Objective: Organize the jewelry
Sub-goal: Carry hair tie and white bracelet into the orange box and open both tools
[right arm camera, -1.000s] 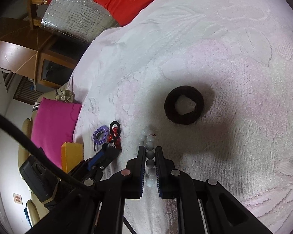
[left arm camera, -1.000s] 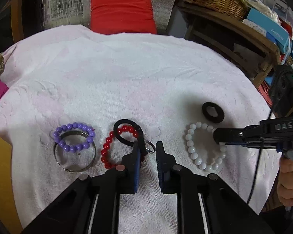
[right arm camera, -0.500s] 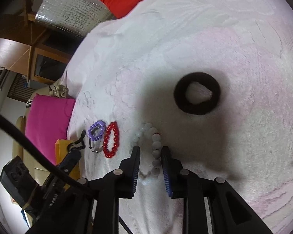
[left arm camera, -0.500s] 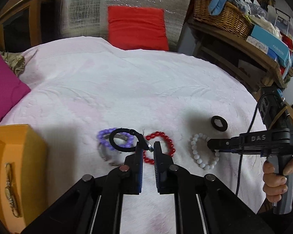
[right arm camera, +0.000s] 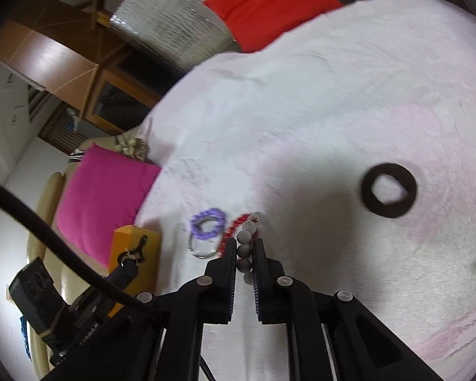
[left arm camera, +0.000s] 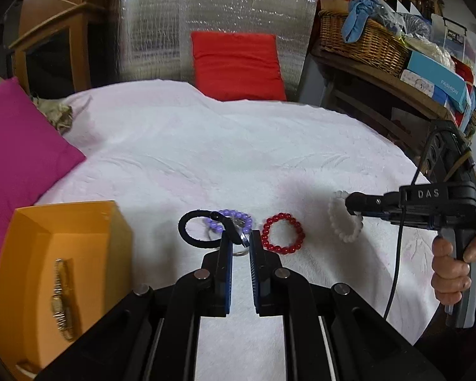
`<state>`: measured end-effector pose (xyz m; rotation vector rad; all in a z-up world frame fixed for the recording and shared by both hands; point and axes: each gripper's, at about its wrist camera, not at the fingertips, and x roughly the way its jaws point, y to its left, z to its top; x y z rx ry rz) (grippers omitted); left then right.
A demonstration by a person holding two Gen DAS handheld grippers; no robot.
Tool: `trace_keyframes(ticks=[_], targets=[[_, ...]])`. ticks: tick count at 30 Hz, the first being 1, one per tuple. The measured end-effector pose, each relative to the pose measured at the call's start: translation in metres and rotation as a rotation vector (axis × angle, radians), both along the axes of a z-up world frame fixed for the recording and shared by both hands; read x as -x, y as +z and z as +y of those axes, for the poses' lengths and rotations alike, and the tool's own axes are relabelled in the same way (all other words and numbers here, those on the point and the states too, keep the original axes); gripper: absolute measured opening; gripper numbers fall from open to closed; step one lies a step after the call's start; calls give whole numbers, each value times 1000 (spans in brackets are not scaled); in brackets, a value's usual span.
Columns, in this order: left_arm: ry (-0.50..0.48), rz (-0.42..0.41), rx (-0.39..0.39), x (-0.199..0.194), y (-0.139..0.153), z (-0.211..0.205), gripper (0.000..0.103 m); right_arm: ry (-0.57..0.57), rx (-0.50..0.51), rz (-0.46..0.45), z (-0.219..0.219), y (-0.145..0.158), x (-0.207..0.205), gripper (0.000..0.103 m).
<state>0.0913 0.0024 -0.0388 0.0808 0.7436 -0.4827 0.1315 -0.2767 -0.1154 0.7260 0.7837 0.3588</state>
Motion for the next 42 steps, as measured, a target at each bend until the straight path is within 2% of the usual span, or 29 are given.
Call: trace_keyframes(ticks=[6, 11, 14, 19, 26, 32, 36, 41, 42], targets=[[32, -64, -10, 22, 17, 27, 11, 49, -54, -75, 24, 18, 6, 11], [97, -93, -38, 36, 23, 60, 11, 125, -94, -126, 66, 33, 11, 11], [187, -103, -53, 40, 23, 95, 11, 172, -121, -153, 95, 41, 13, 11], [328, -83, -27, 33, 21, 148, 11, 267, -179, -183, 153, 53, 15, 11], [429, 46, -11, 10, -7, 203, 11, 392, -232, -178, 226, 52, 13, 11], [449, 133, -15, 3, -29, 210, 11, 429, -234, -148, 269, 40, 3, 11], [460, 196, -43, -8, -43, 208, 11, 431, -203, -113, 286, 28, -8, 11], [491, 232, -67, -12, -52, 214, 11, 426, -116, -85, 295, 17, -14, 11], [493, 233, -71, -12, -53, 214, 11, 425, -106, -77, 297, 16, -15, 14]])
